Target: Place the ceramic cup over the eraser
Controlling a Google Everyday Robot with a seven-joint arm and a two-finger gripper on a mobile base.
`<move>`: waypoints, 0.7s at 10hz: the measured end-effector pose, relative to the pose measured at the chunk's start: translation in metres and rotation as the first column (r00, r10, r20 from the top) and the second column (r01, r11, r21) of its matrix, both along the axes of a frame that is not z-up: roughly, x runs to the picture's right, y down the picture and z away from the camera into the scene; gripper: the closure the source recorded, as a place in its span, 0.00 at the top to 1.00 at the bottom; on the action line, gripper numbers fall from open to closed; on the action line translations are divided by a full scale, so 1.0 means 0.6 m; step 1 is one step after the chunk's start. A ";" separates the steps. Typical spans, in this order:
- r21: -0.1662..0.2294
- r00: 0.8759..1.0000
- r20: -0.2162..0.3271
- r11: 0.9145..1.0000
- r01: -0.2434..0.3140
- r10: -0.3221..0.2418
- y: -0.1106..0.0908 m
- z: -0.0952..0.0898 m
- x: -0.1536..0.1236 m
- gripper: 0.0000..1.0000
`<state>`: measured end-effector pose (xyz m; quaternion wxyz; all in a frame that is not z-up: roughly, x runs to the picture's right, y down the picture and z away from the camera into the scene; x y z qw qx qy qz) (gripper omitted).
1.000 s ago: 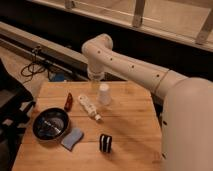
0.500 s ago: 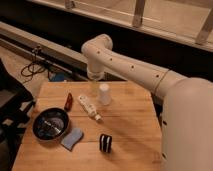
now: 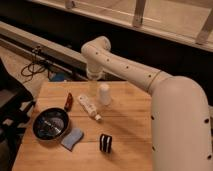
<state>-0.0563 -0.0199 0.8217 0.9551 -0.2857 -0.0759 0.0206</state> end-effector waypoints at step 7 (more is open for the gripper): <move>-0.046 0.993 -0.040 0.993 -0.109 0.108 0.016 0.073 0.058 0.80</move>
